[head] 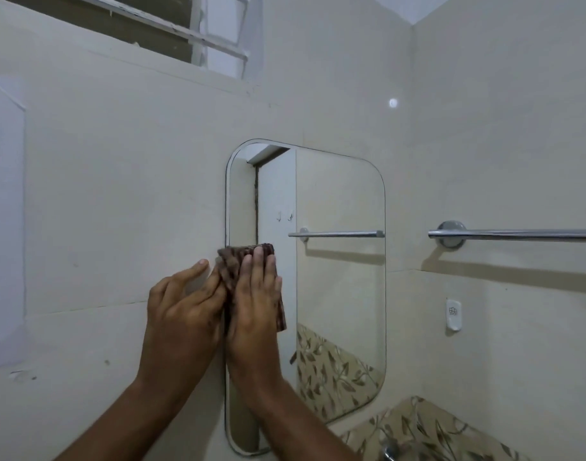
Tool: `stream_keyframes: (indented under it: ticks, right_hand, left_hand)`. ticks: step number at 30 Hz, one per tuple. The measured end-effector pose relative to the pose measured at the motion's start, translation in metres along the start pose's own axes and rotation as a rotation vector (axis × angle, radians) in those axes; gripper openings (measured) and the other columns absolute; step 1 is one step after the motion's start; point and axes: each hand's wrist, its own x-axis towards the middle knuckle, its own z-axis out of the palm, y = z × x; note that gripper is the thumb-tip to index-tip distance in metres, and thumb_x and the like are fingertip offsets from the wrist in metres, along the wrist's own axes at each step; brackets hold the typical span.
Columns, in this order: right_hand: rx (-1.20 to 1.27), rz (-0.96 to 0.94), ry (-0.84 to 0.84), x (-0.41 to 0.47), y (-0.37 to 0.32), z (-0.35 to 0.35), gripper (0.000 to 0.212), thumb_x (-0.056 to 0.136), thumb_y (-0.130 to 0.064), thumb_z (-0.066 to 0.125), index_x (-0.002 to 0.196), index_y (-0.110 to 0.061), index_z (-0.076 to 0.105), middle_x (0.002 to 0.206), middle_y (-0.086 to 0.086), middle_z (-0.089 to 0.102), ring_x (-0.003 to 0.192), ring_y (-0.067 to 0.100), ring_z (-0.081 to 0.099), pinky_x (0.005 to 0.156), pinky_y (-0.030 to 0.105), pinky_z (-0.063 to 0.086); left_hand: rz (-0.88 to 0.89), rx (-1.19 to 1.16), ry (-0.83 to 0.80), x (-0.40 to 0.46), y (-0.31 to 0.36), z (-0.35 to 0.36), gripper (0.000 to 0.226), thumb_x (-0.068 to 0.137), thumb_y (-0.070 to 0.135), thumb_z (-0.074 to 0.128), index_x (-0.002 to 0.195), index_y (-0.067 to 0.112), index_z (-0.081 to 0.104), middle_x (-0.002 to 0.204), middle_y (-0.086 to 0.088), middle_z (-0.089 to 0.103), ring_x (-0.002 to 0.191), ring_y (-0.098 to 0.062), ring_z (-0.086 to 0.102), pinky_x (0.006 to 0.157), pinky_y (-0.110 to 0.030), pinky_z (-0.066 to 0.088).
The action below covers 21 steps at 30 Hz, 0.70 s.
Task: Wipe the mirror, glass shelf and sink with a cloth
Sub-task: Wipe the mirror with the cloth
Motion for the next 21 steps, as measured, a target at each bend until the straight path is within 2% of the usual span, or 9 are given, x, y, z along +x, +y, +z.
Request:
stream_keyframes:
  ticks: [3,6,10,13,15,19,21]
  right_hand:
    - [0.038,-0.008,0.024,0.013,-0.007,0.003,0.065,0.101,-0.004,0.047,0.157,-0.007,0.014,0.166,0.009,0.008,0.154,0.027,0.002,0.124,0.047,0.010]
    - [0.054,-0.056,0.000,0.024,-0.007,-0.003,0.066,0.101,-0.001,0.047,0.157,-0.008,0.014,0.166,0.008,0.007,0.154,0.025,0.000,0.125,0.046,0.008]
    - [0.040,-0.076,0.017,0.049,-0.003,-0.010,0.068,0.099,0.005,0.042,0.157,-0.008,0.010,0.167,0.007,0.002,0.154,0.023,-0.004,0.125,0.048,0.009]
    - [0.007,-0.039,0.034,0.068,0.006,-0.014,0.067,0.101,-0.005,0.044,0.157,-0.009,0.008,0.167,0.007,0.003,0.154,0.020,-0.006,0.125,0.048,0.012]
    - [-0.030,0.004,0.050,0.076,0.018,-0.019,0.064,0.103,-0.015,0.042,0.158,-0.010,0.008,0.167,0.006,0.003,0.154,0.018,-0.007,0.125,0.047,0.010]
    - [-0.025,0.120,0.106,0.081,0.060,-0.034,0.057,0.105,-0.030,0.016,0.158,-0.013,0.005,0.167,0.001,-0.001,0.153,0.014,-0.009,0.126,0.043,0.006]
    - [-0.055,0.180,0.153,0.079,0.090,-0.041,0.056,0.104,-0.029,0.013,0.158,-0.016,0.004,0.167,-0.002,-0.002,0.153,0.011,-0.008,0.126,0.043,0.008]
  left_hand:
    - [-0.024,-0.019,-0.011,0.014,0.000,-0.011,0.028,0.080,0.014,0.062,0.105,0.019,0.074,0.107,0.006,0.073,0.114,-0.024,0.055,0.092,-0.040,0.039]
    - [-0.012,0.025,-0.002,0.027,-0.005,-0.018,0.022,0.084,0.009,0.059,0.099,0.018,0.073,0.099,0.004,0.073,0.104,-0.023,0.055,0.087,-0.037,0.038]
    - [-0.026,0.011,0.096,0.052,-0.012,-0.015,0.028,0.089,0.013,0.052,0.111,0.015,0.070,0.116,0.002,0.070,0.106,-0.025,0.054,0.088,-0.038,0.038]
    - [-0.040,0.032,0.126,0.075,-0.012,-0.008,0.031,0.093,0.020,0.054,0.120,0.013,0.066,0.129,-0.001,0.064,0.117,-0.024,0.052,0.095,-0.039,0.035]
    - [-0.031,0.026,0.149,0.086,-0.009,-0.003,0.029,0.094,0.022,0.056,0.120,0.012,0.066,0.130,-0.001,0.064,0.120,-0.023,0.051,0.097,-0.039,0.032]
    - [-0.057,0.000,0.222,0.086,-0.007,0.007,0.029,0.092,0.018,0.063,0.120,0.012,0.066,0.128,0.001,0.065,0.124,-0.021,0.050,0.100,-0.040,0.030]
    - [-0.056,0.001,0.258,0.084,-0.008,0.012,0.029,0.092,0.018,0.063,0.120,0.012,0.067,0.128,0.001,0.064,0.124,-0.022,0.051,0.101,-0.041,0.031]
